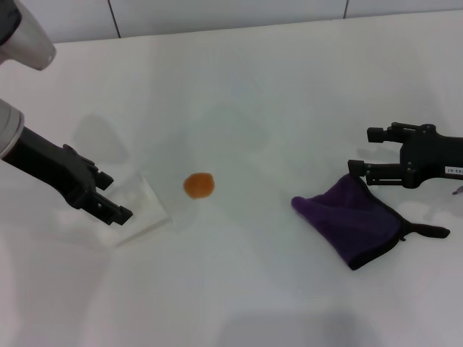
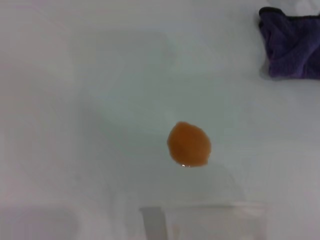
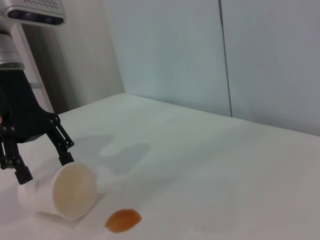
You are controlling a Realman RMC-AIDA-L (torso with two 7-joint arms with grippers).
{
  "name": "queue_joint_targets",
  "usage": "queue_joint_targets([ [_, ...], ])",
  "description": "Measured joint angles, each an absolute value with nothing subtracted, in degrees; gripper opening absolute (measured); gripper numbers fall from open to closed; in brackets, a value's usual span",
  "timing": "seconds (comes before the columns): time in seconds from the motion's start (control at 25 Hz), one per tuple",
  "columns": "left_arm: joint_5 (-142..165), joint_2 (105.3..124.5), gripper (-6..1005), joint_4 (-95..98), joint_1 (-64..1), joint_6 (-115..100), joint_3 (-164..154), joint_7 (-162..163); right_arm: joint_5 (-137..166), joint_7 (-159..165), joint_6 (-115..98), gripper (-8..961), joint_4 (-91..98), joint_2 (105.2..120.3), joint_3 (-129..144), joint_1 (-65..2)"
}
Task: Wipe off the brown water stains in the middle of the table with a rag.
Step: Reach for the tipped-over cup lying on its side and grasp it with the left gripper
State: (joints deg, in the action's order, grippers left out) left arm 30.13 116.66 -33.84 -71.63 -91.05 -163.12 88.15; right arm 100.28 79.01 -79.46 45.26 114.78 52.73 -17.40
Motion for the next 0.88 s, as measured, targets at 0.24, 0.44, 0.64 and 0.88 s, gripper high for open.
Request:
queue_joint_targets([
  [0.24,29.45,116.75,819,-33.75,-71.20,-91.02,-163.12,88.10,100.26,79.01,-79.47,827,45.26,114.78,52.73,-17.49],
  [0.44,29.39,117.19,818,-33.72,-70.94,-90.96,-163.12,88.08,100.22,79.01,-79.44,827,45.27,114.78,52.73,-17.40],
  [0.64,29.39,117.43,817,-33.73,-70.62,-90.96,-163.12,88.13,100.19,79.01,-79.44,827,45.27,114.79,52.73,-17.34],
  [0.88,29.33,117.48,815,-33.78,-70.07,-90.96,-163.12,88.38,100.18,78.97,-79.47,827,45.27,114.78,52.73,-17.31],
])
